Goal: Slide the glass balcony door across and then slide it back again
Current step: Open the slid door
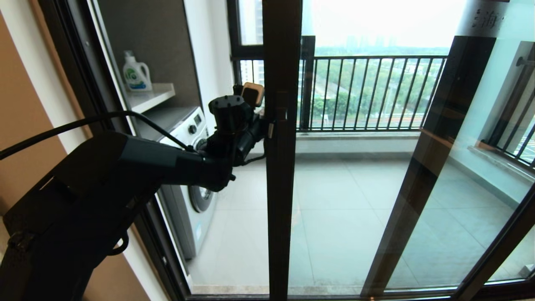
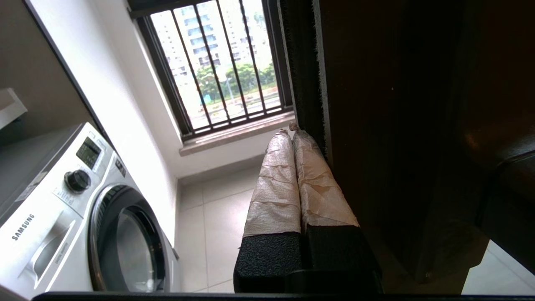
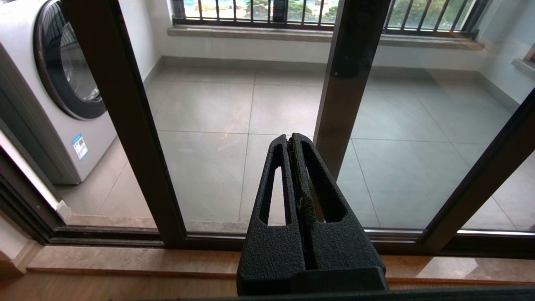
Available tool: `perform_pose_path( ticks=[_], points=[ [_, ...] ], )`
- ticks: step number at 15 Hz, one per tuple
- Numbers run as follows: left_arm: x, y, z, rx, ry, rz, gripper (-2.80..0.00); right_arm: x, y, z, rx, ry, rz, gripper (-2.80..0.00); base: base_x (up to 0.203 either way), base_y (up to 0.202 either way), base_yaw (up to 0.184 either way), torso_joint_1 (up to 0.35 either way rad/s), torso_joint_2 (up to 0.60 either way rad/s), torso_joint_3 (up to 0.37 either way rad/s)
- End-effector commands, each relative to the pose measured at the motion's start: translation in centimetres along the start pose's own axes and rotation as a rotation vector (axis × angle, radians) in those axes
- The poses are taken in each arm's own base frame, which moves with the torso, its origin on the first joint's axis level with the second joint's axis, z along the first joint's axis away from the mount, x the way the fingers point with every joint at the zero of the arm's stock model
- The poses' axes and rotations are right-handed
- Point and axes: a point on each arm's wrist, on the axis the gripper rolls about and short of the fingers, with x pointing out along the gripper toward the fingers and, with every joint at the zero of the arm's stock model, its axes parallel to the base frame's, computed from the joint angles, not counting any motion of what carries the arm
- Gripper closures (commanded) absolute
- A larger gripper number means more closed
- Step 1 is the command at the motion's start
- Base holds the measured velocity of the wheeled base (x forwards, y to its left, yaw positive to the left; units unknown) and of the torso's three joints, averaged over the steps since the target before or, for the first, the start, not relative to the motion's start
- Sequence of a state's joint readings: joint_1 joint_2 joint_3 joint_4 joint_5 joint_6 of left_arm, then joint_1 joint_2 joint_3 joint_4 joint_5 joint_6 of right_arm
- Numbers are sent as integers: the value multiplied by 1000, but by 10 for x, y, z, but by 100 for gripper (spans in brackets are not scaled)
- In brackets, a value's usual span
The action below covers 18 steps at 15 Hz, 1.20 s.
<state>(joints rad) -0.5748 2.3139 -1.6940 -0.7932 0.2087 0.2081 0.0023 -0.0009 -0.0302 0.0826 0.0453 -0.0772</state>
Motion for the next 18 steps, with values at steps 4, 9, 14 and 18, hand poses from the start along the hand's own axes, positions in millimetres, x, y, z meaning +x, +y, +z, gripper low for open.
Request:
perform_pose_path(
  ticks=[4, 9, 14, 18],
  points=[
    [5, -18, -1, 11, -23, -18, 0, 0, 0, 0, -1, 1, 2, 0, 0, 0, 0, 0, 0, 0],
    [7, -29, -1, 10, -12, -28, 0, 0, 0, 0, -1, 1, 2, 0, 0, 0, 0, 0, 0, 0],
    [6, -36, -3, 9, -9, -38, 0, 0, 0, 0, -1, 1, 2, 0, 0, 0, 0, 0, 0, 0],
    [2, -29, 11, -5, -34, 31, 0, 0, 0, 0, -1, 1, 2, 0, 0, 0, 0, 0, 0, 0]
  ],
)
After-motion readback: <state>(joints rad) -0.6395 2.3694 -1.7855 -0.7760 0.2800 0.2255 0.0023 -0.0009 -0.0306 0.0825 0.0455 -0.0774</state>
